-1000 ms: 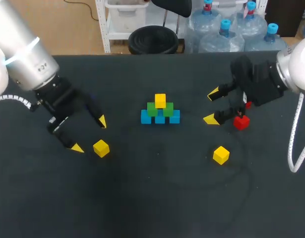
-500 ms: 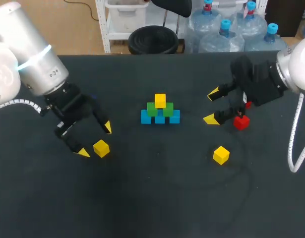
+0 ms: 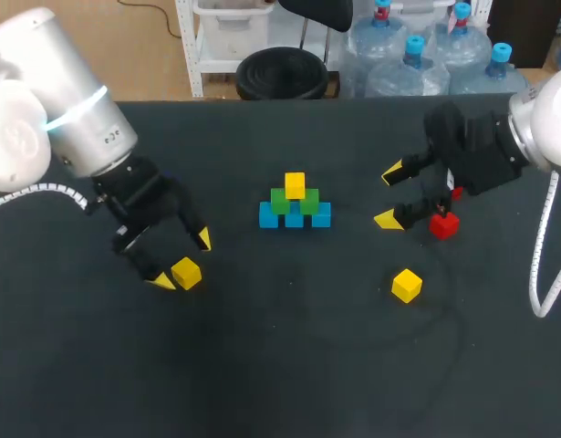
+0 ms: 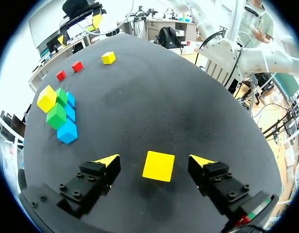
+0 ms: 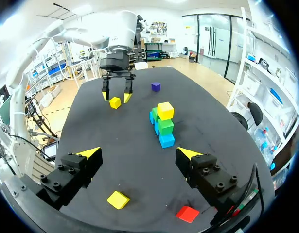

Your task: Place the blue cubes, place green cubes on the blue cubes, place the yellow cubes on the green cubes, then place the red cubes on the yellow cubes, and place purple cube on the red cubes.

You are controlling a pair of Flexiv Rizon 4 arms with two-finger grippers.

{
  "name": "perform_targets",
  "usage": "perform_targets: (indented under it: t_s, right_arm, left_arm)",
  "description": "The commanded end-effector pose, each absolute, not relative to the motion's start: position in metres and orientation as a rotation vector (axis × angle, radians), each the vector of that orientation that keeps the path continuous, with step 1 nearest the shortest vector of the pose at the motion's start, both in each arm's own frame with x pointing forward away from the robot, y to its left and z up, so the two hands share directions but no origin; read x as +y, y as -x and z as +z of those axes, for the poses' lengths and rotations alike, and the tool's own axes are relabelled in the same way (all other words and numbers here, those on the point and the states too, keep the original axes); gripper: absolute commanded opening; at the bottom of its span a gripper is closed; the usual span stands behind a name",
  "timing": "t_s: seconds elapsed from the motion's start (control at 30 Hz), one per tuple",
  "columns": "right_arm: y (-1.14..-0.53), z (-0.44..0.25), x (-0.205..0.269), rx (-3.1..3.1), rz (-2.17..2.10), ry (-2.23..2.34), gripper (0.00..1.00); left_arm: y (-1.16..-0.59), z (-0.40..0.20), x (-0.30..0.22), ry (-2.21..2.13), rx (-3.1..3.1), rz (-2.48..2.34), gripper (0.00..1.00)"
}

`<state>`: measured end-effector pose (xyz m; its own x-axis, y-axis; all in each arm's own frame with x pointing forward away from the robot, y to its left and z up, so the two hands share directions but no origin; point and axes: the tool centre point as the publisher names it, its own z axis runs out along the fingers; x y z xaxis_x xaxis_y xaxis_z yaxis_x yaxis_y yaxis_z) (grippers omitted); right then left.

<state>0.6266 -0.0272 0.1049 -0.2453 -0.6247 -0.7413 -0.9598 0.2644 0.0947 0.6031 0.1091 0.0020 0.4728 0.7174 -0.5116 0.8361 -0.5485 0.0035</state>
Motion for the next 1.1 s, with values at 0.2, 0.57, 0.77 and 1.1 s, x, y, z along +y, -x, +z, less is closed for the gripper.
perform_targets:
  t_s: [0.2,0.57,0.77,1.1]
  right_arm:
    - [-0.627,0.104,-0.027,1.957,0.749,1.428,1.0]
    - [-0.627,0.104,-0.027,1.957,0.749,1.428,1.0]
    - [-0.627,0.104,-0.027,1.957,0.749,1.428,1.0]
    - [-0.627,0.104,-0.027,1.957,0.749,1.428,1.0]
  left_arm:
    - [-0.607,-0.001,0.11,-2.477,1.331,-0.686,0.45]
    - [-0.609,0.006,0.111,-2.455,1.366,-0.666,0.0]
    - [-0.614,0.027,0.105,-2.392,1.417,-0.63,0.0]
    - [-0.628,0.065,0.084,-2.301,1.531,-0.555,0.0]
